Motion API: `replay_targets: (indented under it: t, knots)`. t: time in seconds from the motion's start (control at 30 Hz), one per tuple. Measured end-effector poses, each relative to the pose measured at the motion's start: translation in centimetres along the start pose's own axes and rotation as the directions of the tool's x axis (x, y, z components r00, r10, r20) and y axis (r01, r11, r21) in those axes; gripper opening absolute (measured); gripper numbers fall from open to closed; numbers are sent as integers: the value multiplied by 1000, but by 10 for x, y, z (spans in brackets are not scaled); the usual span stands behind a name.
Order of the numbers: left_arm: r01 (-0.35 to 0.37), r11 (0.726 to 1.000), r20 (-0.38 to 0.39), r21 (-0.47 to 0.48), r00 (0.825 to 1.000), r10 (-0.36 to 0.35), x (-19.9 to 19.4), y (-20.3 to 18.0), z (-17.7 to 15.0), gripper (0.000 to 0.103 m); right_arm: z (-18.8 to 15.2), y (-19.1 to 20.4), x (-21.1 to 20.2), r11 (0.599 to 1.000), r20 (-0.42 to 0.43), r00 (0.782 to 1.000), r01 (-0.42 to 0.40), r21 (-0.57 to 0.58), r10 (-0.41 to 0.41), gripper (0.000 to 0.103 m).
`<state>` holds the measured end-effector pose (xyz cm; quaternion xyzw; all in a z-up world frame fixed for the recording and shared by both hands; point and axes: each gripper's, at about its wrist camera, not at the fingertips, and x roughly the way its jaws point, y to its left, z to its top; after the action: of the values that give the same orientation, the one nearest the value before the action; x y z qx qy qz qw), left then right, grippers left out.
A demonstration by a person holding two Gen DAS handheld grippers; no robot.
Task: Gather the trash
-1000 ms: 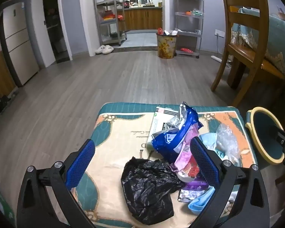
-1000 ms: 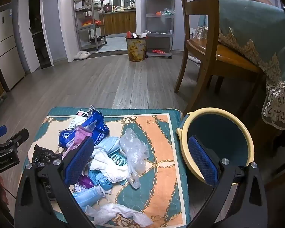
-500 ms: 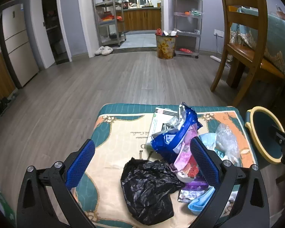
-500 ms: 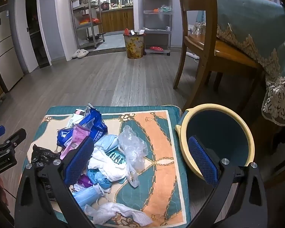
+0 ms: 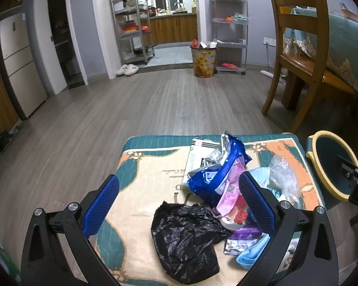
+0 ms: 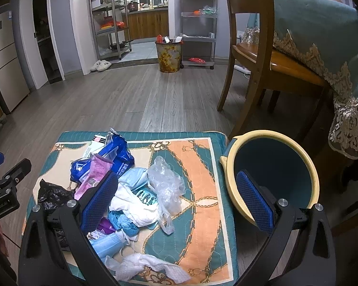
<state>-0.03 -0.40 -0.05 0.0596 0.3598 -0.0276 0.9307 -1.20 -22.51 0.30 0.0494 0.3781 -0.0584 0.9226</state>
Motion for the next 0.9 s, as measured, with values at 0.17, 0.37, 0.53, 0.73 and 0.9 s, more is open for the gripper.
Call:
replay_targets:
  t: [0.17,0.37,0.53,0.73,0.9]
  knots:
    - [-1,1000,2,-1,1000,1,-1,-1,0,100,0,0,0,1000,0,1000,1,-2,-1,98]
    - [-1,1000,2,0,1000,1,-1,-1,0,100,-1,0,0,1000,-3,1000,2,-1,-2,98]
    - [0,1000,1,-2,1000,0,-1,-1,1,100,-2,0,3,1000,-11,1000,2,-4,-2,98]
    - [-2,1000,1,0,1000,2,-1,-1,1,100,-1,0,5,1000,-24,1000,4,-2,-4,98]
    - [-2,1000,1,-2,1000,2,-1,-1,1,100,-1,0,7,1000,-32,999,7,1,-7,98]
